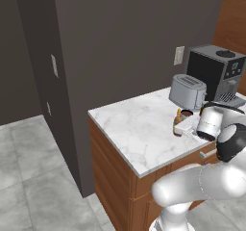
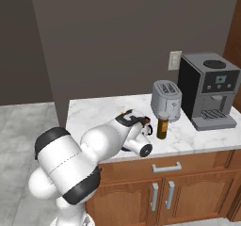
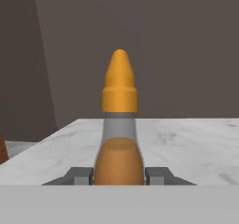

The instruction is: Pick the cinnamon and honey bottle from the cabinet and place them next to the mug.

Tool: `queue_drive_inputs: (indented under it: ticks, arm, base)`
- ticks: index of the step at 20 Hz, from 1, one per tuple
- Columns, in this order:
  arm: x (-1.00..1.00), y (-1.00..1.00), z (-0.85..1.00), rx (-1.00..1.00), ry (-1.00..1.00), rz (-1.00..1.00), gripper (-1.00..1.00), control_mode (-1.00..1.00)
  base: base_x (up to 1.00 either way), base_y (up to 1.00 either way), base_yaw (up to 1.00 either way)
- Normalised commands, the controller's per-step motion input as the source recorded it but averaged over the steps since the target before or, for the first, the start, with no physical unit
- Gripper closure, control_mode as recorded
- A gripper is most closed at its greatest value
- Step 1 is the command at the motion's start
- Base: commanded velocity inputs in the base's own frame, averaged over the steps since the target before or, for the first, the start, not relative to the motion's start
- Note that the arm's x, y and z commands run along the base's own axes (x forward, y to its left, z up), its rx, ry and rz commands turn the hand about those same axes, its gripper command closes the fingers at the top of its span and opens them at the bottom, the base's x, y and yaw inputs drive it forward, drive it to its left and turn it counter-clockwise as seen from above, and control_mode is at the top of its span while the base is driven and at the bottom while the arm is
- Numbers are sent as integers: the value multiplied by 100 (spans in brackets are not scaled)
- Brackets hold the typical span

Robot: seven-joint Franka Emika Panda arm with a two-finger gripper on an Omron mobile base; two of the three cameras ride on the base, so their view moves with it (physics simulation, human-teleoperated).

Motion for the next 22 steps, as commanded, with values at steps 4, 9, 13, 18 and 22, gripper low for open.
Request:
queue_drive_inputs:
  ticks: [4, 9, 13, 18, 22]
  arm:
    - [21, -21, 0, 0, 0, -3, 100, -100]
    - [10, -16, 0, 0, 0, -5, 100, -100]
    - [7, -8, -2, 0, 0, -4, 100, -100]
    - [17, 0, -7, 0, 0, -1, 100, -100]
    - [13, 0, -29, 0, 0, 0, 100, -100]
  base:
    - [0, 0, 0]
    - [0, 0, 0]
    - [0, 0, 0]
    - [0, 0, 0]
    - [0, 0, 0]
